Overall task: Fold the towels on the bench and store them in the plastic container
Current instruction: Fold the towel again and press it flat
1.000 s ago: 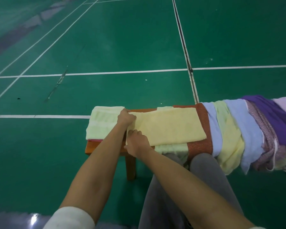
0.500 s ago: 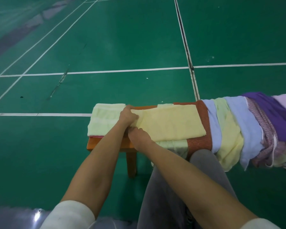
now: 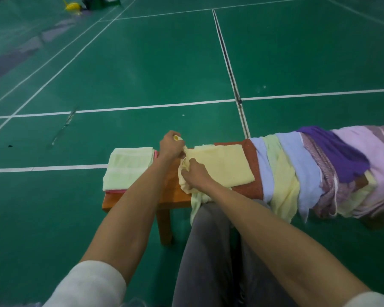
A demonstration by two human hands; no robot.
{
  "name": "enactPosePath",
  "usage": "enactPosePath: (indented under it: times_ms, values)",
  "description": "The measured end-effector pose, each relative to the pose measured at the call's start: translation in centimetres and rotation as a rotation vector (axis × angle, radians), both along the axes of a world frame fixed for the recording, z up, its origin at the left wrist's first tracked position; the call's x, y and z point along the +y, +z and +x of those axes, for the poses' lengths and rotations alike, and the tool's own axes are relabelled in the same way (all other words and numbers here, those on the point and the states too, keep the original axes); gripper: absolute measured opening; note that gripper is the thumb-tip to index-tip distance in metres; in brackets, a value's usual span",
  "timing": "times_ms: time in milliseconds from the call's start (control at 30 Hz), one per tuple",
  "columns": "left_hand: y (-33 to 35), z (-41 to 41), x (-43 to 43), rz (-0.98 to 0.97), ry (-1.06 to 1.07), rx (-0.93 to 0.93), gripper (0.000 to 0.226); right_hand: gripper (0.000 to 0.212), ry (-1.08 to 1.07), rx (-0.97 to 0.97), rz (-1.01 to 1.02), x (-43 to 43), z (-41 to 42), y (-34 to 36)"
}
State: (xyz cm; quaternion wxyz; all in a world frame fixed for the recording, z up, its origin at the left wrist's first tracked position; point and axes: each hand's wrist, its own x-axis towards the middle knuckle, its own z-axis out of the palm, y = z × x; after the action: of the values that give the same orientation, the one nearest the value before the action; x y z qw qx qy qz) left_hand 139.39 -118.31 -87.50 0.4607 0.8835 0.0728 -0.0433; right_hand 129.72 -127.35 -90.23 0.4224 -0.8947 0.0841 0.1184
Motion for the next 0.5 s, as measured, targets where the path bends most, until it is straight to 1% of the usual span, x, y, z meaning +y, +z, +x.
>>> enactPosePath:
  times_ms: [133,300,433,500]
  values:
    - [0.4,0.4,-2.8,0.020,-0.025,-0.014,0.032,0.023,-0.012,-0.017,-0.045,-2.7,0.1,1.0]
    - [0.6,0.6,-5.6,-0.010,-0.026,0.021,0.035,0.019,-0.035,0.010,-0.021,-6.6,-0.1,1.9]
    - [0.8,0.7,-7.3,-0.055,-0.039,-0.007,0.035,0.008,-0.062,-0.009,-0.041,-9.1,-0.1,2.2]
    - [0.8,0.8,-7.9,-0.064,-0.041,-0.013,0.034,0.008,-0.074,-0.004,-0.035,-10.0,-0.1,2.1]
